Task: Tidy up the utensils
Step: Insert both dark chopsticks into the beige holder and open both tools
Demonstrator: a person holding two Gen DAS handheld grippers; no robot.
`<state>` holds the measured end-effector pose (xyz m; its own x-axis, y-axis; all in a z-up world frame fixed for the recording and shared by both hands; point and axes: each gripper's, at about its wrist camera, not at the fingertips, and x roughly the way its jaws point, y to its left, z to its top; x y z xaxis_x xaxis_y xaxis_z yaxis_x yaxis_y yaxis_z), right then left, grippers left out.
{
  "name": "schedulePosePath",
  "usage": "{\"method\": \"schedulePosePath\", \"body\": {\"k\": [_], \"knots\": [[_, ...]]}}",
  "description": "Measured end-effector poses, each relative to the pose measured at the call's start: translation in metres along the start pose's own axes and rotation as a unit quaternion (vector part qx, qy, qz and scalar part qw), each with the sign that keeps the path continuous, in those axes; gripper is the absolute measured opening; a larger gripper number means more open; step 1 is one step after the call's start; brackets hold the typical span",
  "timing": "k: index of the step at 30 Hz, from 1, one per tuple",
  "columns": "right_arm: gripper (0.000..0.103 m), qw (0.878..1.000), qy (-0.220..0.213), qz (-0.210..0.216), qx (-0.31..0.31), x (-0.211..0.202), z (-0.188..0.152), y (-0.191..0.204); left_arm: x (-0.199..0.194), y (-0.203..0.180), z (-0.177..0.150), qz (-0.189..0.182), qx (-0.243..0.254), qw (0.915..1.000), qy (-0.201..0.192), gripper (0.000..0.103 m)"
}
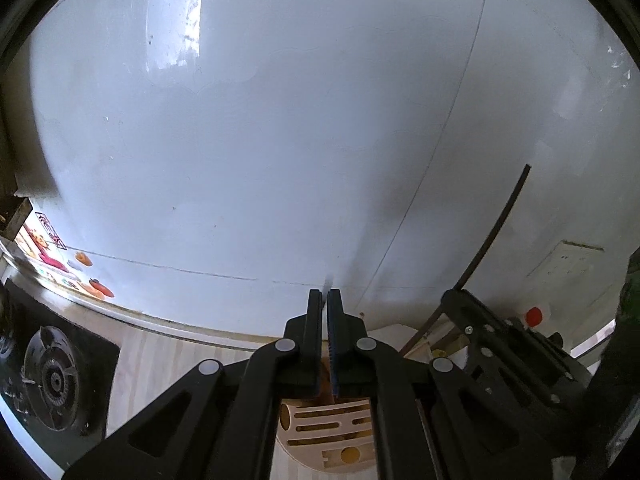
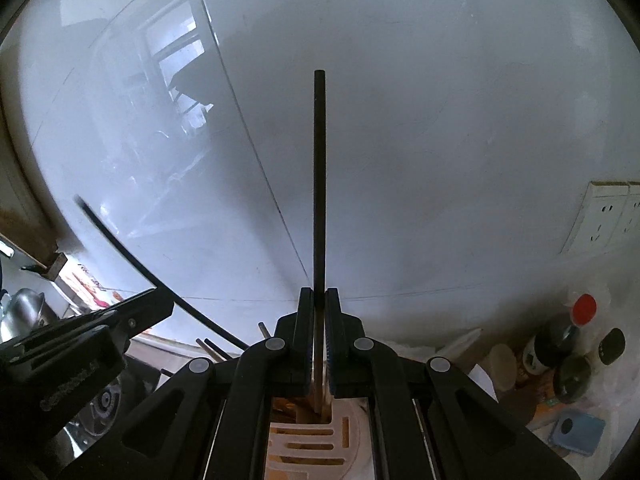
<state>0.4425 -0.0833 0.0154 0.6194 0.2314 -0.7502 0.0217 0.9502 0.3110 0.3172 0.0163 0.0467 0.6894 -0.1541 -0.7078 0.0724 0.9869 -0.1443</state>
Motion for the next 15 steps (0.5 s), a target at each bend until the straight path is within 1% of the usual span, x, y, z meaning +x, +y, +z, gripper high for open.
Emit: {"method": "schedulePosePath", "body": {"k": [8, 10, 12, 14, 15], "knots": [[0.005, 1.0, -0.003, 0.001, 0.002, -0.002, -0.002, -0.002, -0.017, -0.001, 0.007, -0.003, 0.011, 0.9998, -0.014, 0.0], [0.005, 1.0, -0.006, 0.003, 0.005, -0.004, -0.002, -0.002, -0.018, 0.001, 0.006, 0.007, 0.013, 0.9998, -0.016, 0.001], [0.005, 1.0, -0.005, 0.003, 0.005, -0.004, 0.0, -0.003, -0.016, 0.007, 0.004, 0.023, 0.008, 0.9997, -0.008, 0.007], [0.005, 1.0, 0.009, 0.001, 0.001, 0.003, -0.002, -0.002, -0.011, 0.016, -0.001, 0.048, -0.001, 0.9988, 0.007, 0.007], [0.006, 1.0, 0.025, 0.004, -0.002, 0.009, -0.004, -0.003, -0.01, 0.02, -0.003, 0.064, -0.002, 0.9979, 0.01, 0.007]]}}
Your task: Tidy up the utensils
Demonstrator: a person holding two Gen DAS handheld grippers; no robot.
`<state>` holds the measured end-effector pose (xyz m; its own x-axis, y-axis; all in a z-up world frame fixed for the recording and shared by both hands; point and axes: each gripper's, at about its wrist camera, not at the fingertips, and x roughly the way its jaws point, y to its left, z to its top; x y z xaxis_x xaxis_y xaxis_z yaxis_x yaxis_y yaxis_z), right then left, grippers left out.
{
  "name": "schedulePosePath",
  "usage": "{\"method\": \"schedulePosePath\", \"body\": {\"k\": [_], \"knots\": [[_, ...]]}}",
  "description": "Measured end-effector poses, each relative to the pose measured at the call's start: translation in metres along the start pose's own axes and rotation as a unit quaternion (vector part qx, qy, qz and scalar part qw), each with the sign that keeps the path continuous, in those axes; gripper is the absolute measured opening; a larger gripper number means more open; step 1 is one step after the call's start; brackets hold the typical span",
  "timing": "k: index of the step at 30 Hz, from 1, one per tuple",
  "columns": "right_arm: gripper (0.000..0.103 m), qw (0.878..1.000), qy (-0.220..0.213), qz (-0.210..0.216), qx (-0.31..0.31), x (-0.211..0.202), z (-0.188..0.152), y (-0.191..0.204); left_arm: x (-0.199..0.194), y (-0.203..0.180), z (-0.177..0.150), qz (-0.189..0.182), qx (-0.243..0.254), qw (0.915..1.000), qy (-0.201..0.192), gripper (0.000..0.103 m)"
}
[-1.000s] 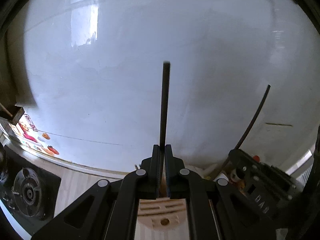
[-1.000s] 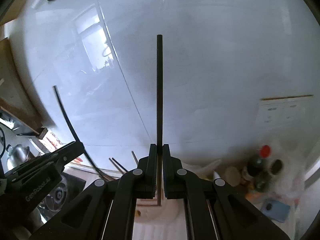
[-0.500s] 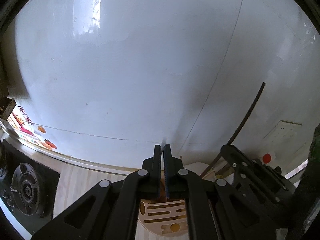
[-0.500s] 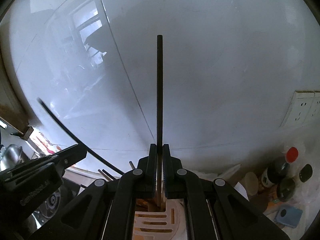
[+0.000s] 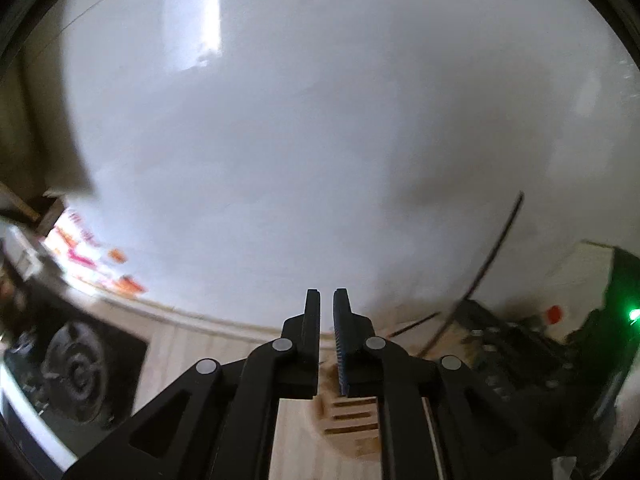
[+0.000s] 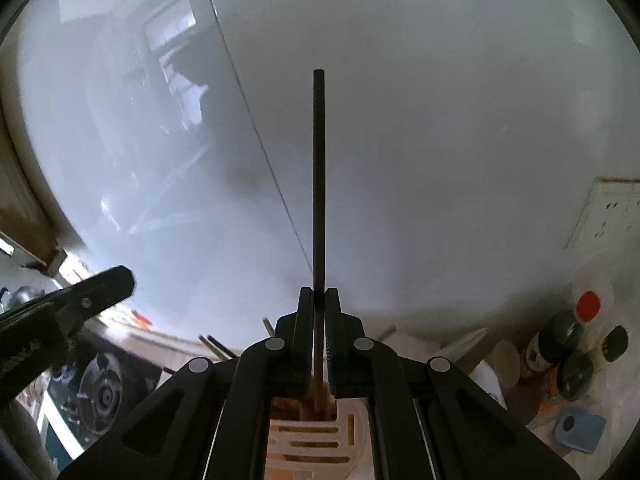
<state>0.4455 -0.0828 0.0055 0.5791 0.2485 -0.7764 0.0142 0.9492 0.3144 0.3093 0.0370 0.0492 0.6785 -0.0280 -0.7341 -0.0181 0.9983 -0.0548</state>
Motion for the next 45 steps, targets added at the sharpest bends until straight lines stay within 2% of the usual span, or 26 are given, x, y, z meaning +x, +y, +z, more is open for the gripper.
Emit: {"method": "schedulePosePath", "body": {"k": [1, 2, 3, 4, 5, 6, 8, 11, 13, 14, 16, 18, 23, 30, 36, 45], "knots": [[0.006, 1.0, 0.018, 0.003, -0.004, 0.006, -0.001, 0.0, 0.0, 0.005, -0.004, 0.013, -0.001, 0.9999, 0.0, 0.008], [0.007, 1.0, 0.031, 0.003, -0.007, 0.01, -0.002, 0.0, 0.0, 0.009, -0.008, 0.018, -0.004, 0.9998, -0.001, 0.016], [0.013, 0.999, 0.04, 0.001, -0.005, 0.011, -0.004, -0.003, -0.001, 0.013, -0.011, 0.022, -0.008, 0.9997, -0.002, 0.024], [0.024, 0.999, 0.037, 0.001, 0.0, 0.008, -0.006, -0.006, -0.002, 0.018, -0.017, 0.027, -0.012, 0.9996, -0.004, 0.048], [0.028, 0.999, 0.034, 0.0, 0.002, 0.005, -0.007, -0.008, -0.005, 0.021, -0.021, 0.031, -0.015, 0.9994, -0.007, 0.071], [0.033, 1.0, 0.03, -0.001, 0.005, 0.0, -0.008, -0.01, -0.008, 0.024, -0.028, 0.037, -0.019, 0.999, -0.014, 0.078], [0.034, 1.0, 0.027, -0.007, 0.002, -0.01, -0.013, -0.015, -0.012, 0.027, -0.04, 0.045, -0.02, 0.9986, -0.021, 0.088], [0.047, 0.999, 0.03, -0.034, -0.011, -0.018, -0.025, -0.014, -0.016, 0.025, -0.06, 0.067, -0.014, 0.9974, -0.025, 0.103], [0.066, 0.997, 0.031, -0.062, -0.028, -0.025, -0.039, -0.016, -0.017, 0.021, -0.074, 0.08, -0.01, 0.9964, -0.023, 0.103], [0.071, 0.996, 0.033, -0.072, -0.036, -0.026, -0.044, -0.013, -0.018, 0.019, -0.08, 0.085, -0.008, 0.9961, -0.02, 0.103], [0.091, 0.994, 0.042, -0.083, -0.05, -0.029, -0.058, -0.012, -0.02, 0.015, -0.09, 0.09, -0.009, 0.9958, -0.015, 0.103], [0.097, 0.993, 0.044, -0.093, -0.065, -0.033, -0.07, -0.01, -0.026, 0.012, -0.098, 0.092, -0.008, 0.9956, -0.017, 0.103], [0.1, 0.99, 0.027, -0.113, -0.084, -0.053, -0.092, -0.007, -0.048, 0.01, -0.115, 0.091, -0.006, 0.9954, -0.028, 0.103], [0.102, 0.988, -0.006, -0.139, -0.073, -0.11, -0.108, -0.003, -0.098, 0.013, -0.137, 0.073, 0.0, 0.9958, -0.056, 0.103], [0.103, 0.983, -0.051, -0.167, -0.064, -0.184, -0.136, 0.009, -0.149, 0.017, -0.164, 0.049, 0.015, 0.9959, -0.074, 0.103], [0.103, 0.979, -0.092, -0.174, -0.048, -0.281, -0.181, 0.023, -0.229, 0.014, -0.204, 0.012, 0.03, 0.9935, -0.11, 0.103]]}}
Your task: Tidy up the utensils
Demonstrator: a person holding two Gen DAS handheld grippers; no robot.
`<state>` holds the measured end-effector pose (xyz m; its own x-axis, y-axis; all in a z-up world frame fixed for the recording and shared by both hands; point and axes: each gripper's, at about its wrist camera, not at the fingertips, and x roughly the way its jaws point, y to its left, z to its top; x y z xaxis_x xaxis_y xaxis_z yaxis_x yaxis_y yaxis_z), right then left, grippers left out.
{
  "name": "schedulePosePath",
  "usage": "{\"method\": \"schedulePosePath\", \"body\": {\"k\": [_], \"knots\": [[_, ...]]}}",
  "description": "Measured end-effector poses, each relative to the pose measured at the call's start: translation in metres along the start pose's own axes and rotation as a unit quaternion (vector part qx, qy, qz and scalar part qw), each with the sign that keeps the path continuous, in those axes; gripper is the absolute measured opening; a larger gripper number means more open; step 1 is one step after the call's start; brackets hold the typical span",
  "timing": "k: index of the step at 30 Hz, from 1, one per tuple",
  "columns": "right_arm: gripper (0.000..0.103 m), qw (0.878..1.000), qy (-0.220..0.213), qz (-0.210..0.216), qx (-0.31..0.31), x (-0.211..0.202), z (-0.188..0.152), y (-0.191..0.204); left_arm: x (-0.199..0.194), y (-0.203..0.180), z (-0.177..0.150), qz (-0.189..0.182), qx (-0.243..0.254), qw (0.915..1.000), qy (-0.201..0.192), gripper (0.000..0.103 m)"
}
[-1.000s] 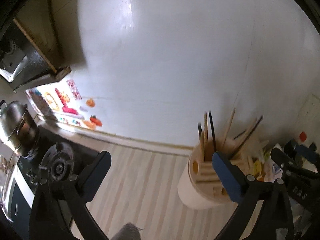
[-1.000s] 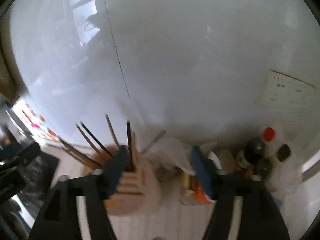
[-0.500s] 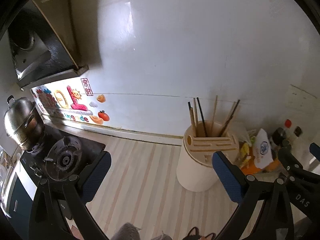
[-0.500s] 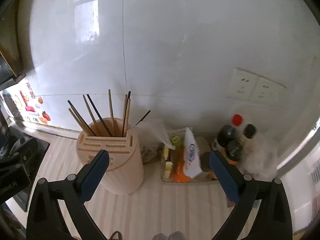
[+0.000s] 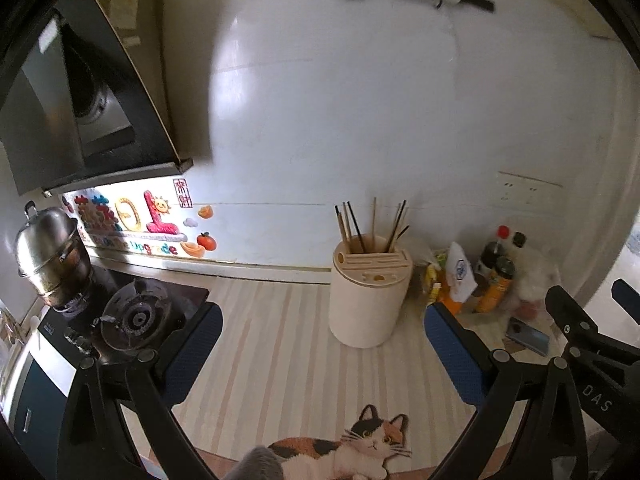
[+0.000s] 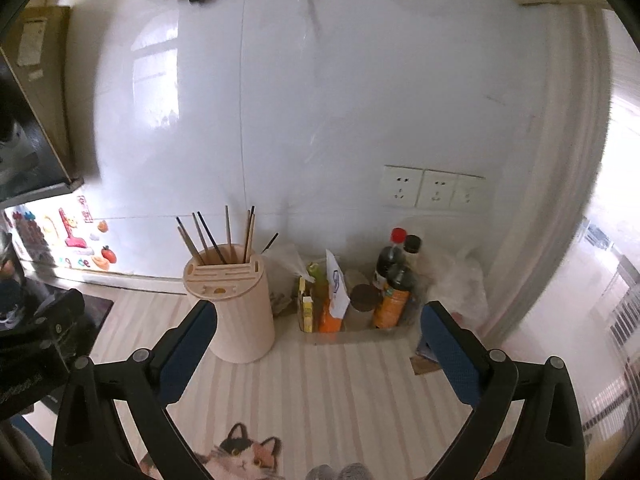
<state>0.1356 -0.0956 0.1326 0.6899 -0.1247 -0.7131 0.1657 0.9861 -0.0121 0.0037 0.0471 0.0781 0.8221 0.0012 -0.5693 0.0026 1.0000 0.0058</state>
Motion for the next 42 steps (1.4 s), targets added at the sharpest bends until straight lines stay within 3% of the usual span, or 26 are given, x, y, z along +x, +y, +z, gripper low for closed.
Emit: {"method": "schedulePosePath", "body": {"k": [10, 16, 42], "knots": [[0.103, 0.999, -0.037, -0.007, 0.013, -0.092, -0.018, -0.014, -0.056, 0.006, -0.017, -0.004, 0.002, 0.9995, -0.031, 0.103], [0.103, 0.999, -0.047, -0.012, 0.012, -0.117, -0.025, -0.013, -0.068, 0.012, -0.024, -0.003, 0.0, 0.9994, -0.036, 0.103], [0.103, 1.0, -0.025, 0.003, -0.001, -0.122, -0.038, -0.003, -0.069, 0.02, -0.039, 0.005, 0.003, 0.9999, -0.015, 0.103]]}}
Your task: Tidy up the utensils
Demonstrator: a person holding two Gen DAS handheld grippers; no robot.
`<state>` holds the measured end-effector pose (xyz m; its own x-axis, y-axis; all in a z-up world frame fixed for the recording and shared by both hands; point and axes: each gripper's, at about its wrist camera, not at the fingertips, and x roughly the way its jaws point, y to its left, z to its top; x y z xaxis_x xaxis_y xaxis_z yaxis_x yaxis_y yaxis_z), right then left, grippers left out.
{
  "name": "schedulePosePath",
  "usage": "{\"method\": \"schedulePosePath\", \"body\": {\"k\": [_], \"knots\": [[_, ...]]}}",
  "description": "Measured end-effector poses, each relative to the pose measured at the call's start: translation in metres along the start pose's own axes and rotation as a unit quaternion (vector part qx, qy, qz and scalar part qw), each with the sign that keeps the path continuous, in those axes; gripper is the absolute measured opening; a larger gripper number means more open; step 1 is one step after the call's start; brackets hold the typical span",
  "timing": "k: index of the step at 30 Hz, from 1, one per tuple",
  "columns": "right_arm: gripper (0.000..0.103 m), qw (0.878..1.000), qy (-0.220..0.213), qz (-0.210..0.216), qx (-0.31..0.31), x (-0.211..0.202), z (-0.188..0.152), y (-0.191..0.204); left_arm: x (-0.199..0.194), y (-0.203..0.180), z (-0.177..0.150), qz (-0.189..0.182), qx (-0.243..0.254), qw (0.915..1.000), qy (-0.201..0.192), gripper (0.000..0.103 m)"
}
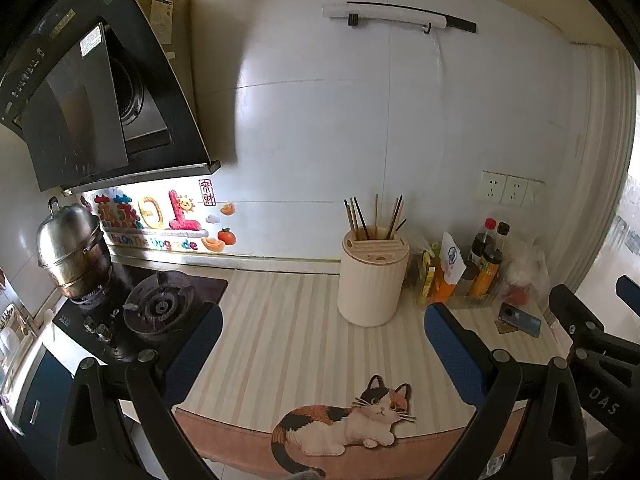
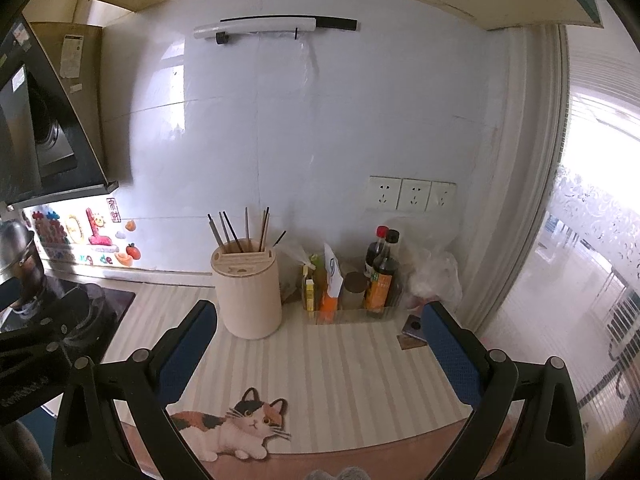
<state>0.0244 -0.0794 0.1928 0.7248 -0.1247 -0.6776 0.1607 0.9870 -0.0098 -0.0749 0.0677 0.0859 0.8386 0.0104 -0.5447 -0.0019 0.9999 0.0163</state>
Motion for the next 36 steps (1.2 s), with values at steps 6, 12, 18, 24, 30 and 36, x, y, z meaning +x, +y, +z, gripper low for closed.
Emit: {"method": "schedulePosePath", "body": {"k": [6, 12, 18, 24, 30, 36], "knots": [[0.103, 1.0, 0.004, 0.002, -0.003, -0.0004, -0.0023, 0.0007, 0.0006, 0.0002, -0.0015, 0.001, 0.0, 1.0, 0.003, 0.103], [0.103, 1.0, 0.004, 0.002, -0.003, -0.0006, -0.0021, 0.0007, 0.0005, 0.0003, -0.0018, 0.002, 0.0, 1.0, 0.002, 0.103], [0.103, 1.0, 0.003, 0.001, -0.003, -0.0017, -0.0029, 0.0012, 0.0028, 0.0003, -0.0058, 0.002, -0.001, 1.0, 0.005, 0.103], [0.103, 1.0, 0.003, 0.003, -0.006, -0.0027, -0.0053, 0.0025, 0.0039, 0.0006, -0.0065, 0.003, 0.0, 1.0, 0.007, 0.103], [0.103, 1.0, 0.007, 0.003, -0.007, -0.0007, -0.0045, 0.0032, 0.0041, 0.001, -0.0064, 0.002, 0.001, 1.0, 0.007, 0.103], [0.103, 1.0, 0.009, 0.002, -0.007, 0.0021, -0.0039, 0.0026, 0.0047, 0.0029, -0.005, 0.003, -0.001, 1.0, 0.008, 0.103]]}}
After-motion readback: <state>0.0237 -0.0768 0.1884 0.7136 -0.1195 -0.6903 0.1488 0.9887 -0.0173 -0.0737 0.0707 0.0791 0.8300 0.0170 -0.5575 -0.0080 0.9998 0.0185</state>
